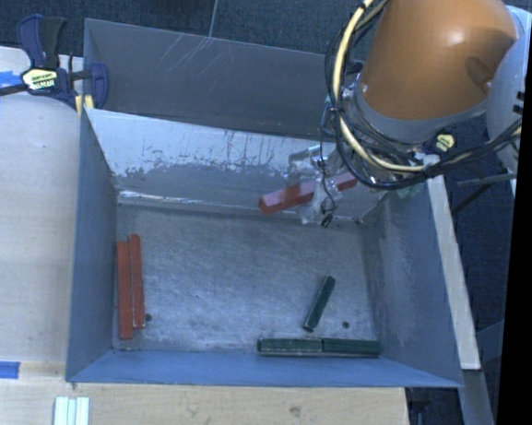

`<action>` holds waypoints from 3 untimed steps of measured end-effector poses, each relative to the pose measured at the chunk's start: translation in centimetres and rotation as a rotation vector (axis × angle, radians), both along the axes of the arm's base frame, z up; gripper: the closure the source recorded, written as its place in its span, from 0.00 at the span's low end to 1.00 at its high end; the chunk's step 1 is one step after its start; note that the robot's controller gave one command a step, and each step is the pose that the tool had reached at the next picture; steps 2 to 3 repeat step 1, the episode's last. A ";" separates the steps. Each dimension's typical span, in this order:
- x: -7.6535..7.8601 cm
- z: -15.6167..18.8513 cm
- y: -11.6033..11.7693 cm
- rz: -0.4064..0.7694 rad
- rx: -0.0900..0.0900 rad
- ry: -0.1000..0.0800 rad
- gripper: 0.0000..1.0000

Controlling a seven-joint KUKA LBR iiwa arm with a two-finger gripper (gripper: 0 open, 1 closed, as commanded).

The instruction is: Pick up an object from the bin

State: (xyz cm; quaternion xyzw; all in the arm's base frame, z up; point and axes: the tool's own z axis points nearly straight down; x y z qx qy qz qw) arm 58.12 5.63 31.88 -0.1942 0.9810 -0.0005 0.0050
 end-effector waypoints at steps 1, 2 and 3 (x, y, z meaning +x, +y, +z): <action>4.9 5.3 -6.7 0.398 -0.007 0.000 1.00; 4.9 5.3 -6.7 0.398 -0.007 0.000 1.00; 4.9 5.3 -6.7 0.398 -0.007 0.000 1.00</action>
Offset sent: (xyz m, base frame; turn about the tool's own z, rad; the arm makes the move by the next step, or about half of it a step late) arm 0.0466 -0.0630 0.0502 -0.4044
